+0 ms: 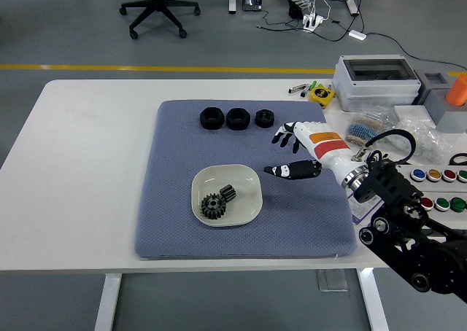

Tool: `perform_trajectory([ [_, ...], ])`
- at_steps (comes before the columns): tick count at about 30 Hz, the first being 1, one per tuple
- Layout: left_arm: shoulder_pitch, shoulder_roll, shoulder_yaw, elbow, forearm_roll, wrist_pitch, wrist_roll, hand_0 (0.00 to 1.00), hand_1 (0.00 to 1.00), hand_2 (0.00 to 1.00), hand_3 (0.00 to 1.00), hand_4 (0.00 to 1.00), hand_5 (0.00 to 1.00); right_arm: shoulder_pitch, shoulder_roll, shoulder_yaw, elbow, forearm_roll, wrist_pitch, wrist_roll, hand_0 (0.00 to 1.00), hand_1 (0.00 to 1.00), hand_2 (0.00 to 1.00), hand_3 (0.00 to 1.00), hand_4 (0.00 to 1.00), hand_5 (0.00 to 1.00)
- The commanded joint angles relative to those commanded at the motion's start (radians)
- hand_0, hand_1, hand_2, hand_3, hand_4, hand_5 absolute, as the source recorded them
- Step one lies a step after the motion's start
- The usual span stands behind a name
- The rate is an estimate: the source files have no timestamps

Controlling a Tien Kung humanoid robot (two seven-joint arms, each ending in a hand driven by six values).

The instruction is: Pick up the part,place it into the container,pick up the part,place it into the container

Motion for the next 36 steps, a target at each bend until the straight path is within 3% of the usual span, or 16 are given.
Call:
perform_trajectory([
  [1, 0.0, 0.0, -0.003, 0.0, 0.007, -0.001, 0.001, 0.742, 0.694, 0.652, 0.583, 0.641, 0.616, -0.018, 0.003, 0.022, 0.017, 0.033, -0.011, 0.0, 0.264, 0.446, 0.537, 0.527, 0.918, 0.467],
  [6, -0.002, -0.001, -0.011, 0.001, 0.027, -0.003, 0.002, 0.742, 0.694, 0.652, 0.583, 0.641, 0.616, -0.106, -0.002, 0.131, 0.113, 0.241, 0.001, 0.04, 0.264, 0.446, 0.537, 0.527, 0.918, 0.467],
  [7, -0.002, -0.001, -0.012, 0.001, 0.027, -0.002, 0.002, 0.742, 0.696, 0.652, 0.583, 0.641, 0.616, -0.124, -0.003, 0.149, 0.129, 0.286, 0.01, 0.05, 0.392, 0.552, 0.661, 0.576, 0.998, 0.646],
  [12, 0.001, -0.002, -0.013, 0.002, 0.028, -0.003, 0.001, 0.742, 0.696, 0.652, 0.583, 0.641, 0.616, -0.231, 0.002, 0.246, 0.185, 0.494, 0.057, 0.104, 0.392, 0.552, 0.661, 0.576, 0.998, 0.646],
  [13, 0.002, -0.002, -0.014, 0.002, 0.029, -0.003, 0.001, 0.742, 0.696, 0.652, 0.583, 0.641, 0.617, -0.253, 0.004, 0.264, 0.192, 0.54, 0.065, 0.114, 0.631, 0.691, 0.768, 0.765, 0.998, 0.767],
  [18, 0.005, -0.004, -0.024, 0.002, 0.05, -0.006, 0.003, 0.742, 0.696, 0.652, 0.583, 0.641, 0.617, -0.326, 0.008, 0.313, 0.217, 0.748, 0.08, 0.163, 0.631, 0.691, 0.768, 0.765, 0.998, 0.767],
  [19, 0.006, -0.005, -0.025, 0.002, 0.054, -0.007, 0.003, 0.742, 0.694, 0.651, 0.583, 0.641, 0.617, -0.337, 0.011, 0.319, 0.217, 0.793, 0.079, 0.18, 0.791, 0.783, 0.827, 0.829, 0.998, 0.833],
  [23, 0.006, -0.007, -0.025, 0.001, 0.061, -0.01, 0.004, 0.742, 0.694, 0.651, 0.583, 0.641, 0.617, -0.355, 0.019, 0.326, 0.207, 0.919, 0.076, 0.213, 0.791, 0.783, 0.827, 0.829, 0.998, 0.833],
  [25, 0.004, -0.008, -0.024, 0.001, 0.062, -0.011, 0.004, 0.742, 0.696, 0.65, 0.582, 0.643, 0.62, -0.358, 0.021, 0.327, 0.204, 0.931, 0.074, 0.222, 0.845, 0.813, 0.845, 0.851, 0.998, 0.877],
  [36, -0.004, -0.009, -0.002, 0.001, 0.025, -0.007, -0.002, 0.742, 0.695, 0.651, 0.582, 0.64, 0.616, -0.358, 0.024, 0.329, 0.194, 0.935, 0.065, 0.226, 0.849, 0.814, 0.845, 0.848, 0.998, 0.889],
])
